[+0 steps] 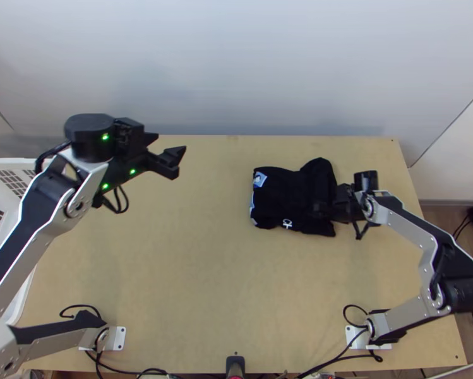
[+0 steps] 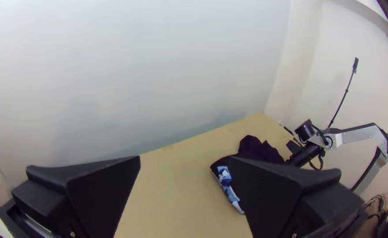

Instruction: Fold the t-shirt

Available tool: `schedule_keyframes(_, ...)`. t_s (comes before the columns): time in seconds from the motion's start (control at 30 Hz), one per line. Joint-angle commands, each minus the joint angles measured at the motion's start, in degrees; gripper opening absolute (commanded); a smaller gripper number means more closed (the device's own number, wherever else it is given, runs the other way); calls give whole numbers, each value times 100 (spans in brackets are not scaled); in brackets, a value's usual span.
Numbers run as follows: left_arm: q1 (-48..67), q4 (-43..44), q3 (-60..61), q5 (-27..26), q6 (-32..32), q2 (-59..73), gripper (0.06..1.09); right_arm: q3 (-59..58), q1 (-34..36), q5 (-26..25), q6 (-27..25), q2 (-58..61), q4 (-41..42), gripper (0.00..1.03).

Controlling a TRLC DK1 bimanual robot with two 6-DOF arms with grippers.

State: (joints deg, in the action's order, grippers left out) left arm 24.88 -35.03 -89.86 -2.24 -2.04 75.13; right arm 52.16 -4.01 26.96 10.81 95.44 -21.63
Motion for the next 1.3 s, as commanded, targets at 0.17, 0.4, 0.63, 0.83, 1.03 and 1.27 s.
schedule_keyframes(0.17, -572, 259, 927, 31, -59, -860, 102, 989, -803, -622, 97, 766, 484, 3)
schedule_keyframes(0.4, -827, 339, 1375, 39, 81, -1229, 102, 1428, -408, -921, -299, 678, 976, 3)
schedule_keyframes(0.63, -942, 435, 1815, 39, 169, -1633, 102, 1798, 269, -1184, -1476, 862, 897, 3)
schedule_keyframes(0.83, -1170, 453, 2034, 39, 248, -1818, 102, 2105, 1192, -1299, -2162, 1311, 818, 3)
schedule_keyframes(1.03, -1196, 462, 2193, 39, 248, -1932, 102, 2457, 2009, -1351, -2461, 1847, 836, 3)
schedule_keyframes(1.27, -1196, 470, 2324, 31, 169, -2038, 102, 3309, 2713, -1422, -2680, 2708, 880, 3)
